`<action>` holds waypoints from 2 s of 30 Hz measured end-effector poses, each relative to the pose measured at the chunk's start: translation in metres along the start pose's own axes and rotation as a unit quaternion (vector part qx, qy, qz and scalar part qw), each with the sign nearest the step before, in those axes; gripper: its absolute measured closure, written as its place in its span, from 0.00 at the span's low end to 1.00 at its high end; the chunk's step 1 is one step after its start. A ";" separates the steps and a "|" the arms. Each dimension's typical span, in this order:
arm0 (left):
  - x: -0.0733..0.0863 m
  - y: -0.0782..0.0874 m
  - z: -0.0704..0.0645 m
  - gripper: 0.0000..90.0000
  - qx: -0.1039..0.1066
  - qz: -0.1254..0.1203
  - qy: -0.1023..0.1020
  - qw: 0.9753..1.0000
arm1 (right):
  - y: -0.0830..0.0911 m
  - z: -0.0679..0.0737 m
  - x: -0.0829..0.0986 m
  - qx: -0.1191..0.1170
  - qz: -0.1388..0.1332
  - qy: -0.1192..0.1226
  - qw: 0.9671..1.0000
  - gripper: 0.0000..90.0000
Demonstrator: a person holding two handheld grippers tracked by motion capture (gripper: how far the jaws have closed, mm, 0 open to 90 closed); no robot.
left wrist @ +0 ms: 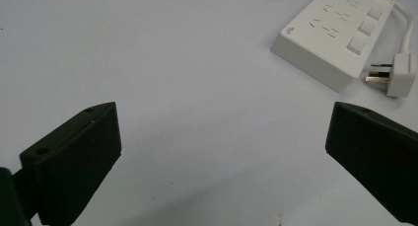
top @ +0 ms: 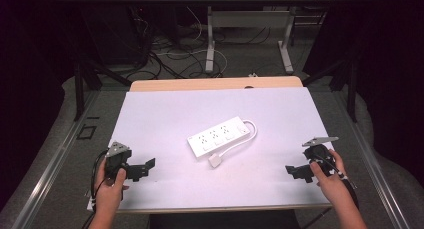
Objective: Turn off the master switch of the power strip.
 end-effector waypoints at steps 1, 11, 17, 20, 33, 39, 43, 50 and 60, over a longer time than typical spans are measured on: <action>0.000 0.000 0.000 0.01 -0.001 0.001 0.000 1.000 | 0.000 0.001 -0.002 -0.003 0.002 0.001 1.000 0.00; 0.001 0.000 0.001 0.01 -0.007 -0.008 0.003 1.000 | 0.004 0.009 -0.021 -0.007 0.022 0.024 0.999 0.00; 0.001 0.000 0.001 0.01 -0.005 -0.010 0.004 1.000 | 0.003 0.016 -0.033 -0.014 0.025 0.031 0.999 0.00; 0.001 0.000 0.001 0.01 -0.006 -0.009 0.003 1.000 | 0.003 0.018 -0.039 -0.011 0.029 0.036 0.999 0.00; 0.002 0.001 0.003 0.01 -0.007 -0.009 0.005 1.000 | -0.007 0.024 -0.058 -0.015 0.046 0.039 0.998 0.00; 0.002 0.002 0.004 0.01 -0.006 -0.007 0.008 1.000 | -0.012 0.029 -0.072 -0.008 0.039 0.028 0.999 0.00; 0.002 0.002 0.004 0.01 -0.007 -0.006 0.007 1.000 | -0.015 0.036 -0.082 -0.013 0.038 0.031 0.999 0.00; 0.003 0.002 0.005 0.01 -0.005 -0.003 0.007 1.000 | -0.022 0.046 -0.095 -0.026 0.030 0.028 0.999 0.00; 0.003 0.002 0.005 0.01 -0.008 -0.006 0.008 1.000 | -0.032 0.051 -0.109 -0.036 0.028 0.022 0.999 0.00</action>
Point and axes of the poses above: each handheld gripper's, and its own axes: y roughly backward along the jaws, x roughly out of its underside, z roughly to its left, the point moved 2 cm from there along -y, roughly forward along the jaws, and after that the axes turned 3 degrees about -y, right-handed, at the moved point
